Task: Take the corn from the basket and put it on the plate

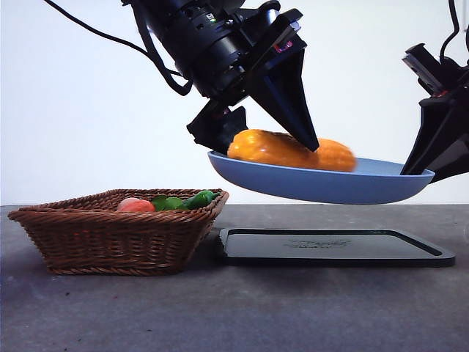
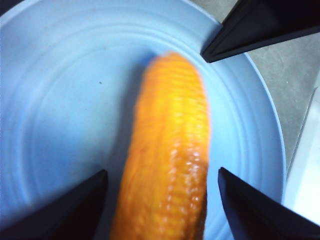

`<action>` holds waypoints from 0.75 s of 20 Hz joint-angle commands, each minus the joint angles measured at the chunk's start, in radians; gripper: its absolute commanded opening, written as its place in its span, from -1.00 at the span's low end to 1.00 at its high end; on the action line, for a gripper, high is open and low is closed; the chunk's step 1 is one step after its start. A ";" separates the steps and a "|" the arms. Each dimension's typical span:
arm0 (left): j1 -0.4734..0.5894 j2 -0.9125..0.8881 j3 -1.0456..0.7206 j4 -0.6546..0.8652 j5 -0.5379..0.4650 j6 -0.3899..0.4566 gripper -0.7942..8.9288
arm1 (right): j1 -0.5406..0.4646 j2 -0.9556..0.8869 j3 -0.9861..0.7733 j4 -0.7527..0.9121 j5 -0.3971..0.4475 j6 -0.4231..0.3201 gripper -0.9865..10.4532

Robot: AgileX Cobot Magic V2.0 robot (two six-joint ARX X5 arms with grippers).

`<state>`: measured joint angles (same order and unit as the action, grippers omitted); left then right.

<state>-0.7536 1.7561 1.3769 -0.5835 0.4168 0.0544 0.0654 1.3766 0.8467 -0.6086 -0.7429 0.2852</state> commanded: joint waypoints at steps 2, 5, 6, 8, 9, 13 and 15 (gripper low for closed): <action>-0.011 0.008 0.021 -0.001 0.000 0.005 -0.08 | 0.002 0.015 0.020 0.010 0.014 -0.009 -0.82; -0.009 -0.039 0.023 -0.001 0.000 0.005 -0.08 | 0.002 0.021 0.020 0.027 0.018 -0.007 -0.82; -0.007 -0.058 0.023 -0.001 0.000 0.005 -0.08 | 0.002 0.023 0.020 0.034 0.018 -0.004 -0.82; -0.006 -0.098 0.023 -0.004 0.000 0.002 -0.08 | 0.001 0.023 0.020 0.051 0.023 -0.003 -0.82; -0.006 -0.120 0.023 -0.005 0.000 -0.005 -0.08 | 0.001 0.023 0.020 0.058 0.037 0.000 -0.82; -0.005 -0.226 0.023 -0.005 0.000 -0.019 -0.08 | -0.019 0.051 0.037 0.079 0.061 0.007 -0.82; -0.005 -0.283 0.023 -0.008 0.000 -0.023 -0.08 | -0.036 0.090 0.064 0.084 0.061 0.014 -0.82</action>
<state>-0.7528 1.4662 1.3773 -0.5964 0.4164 0.0364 0.0307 1.4525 0.8890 -0.5365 -0.6769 0.2878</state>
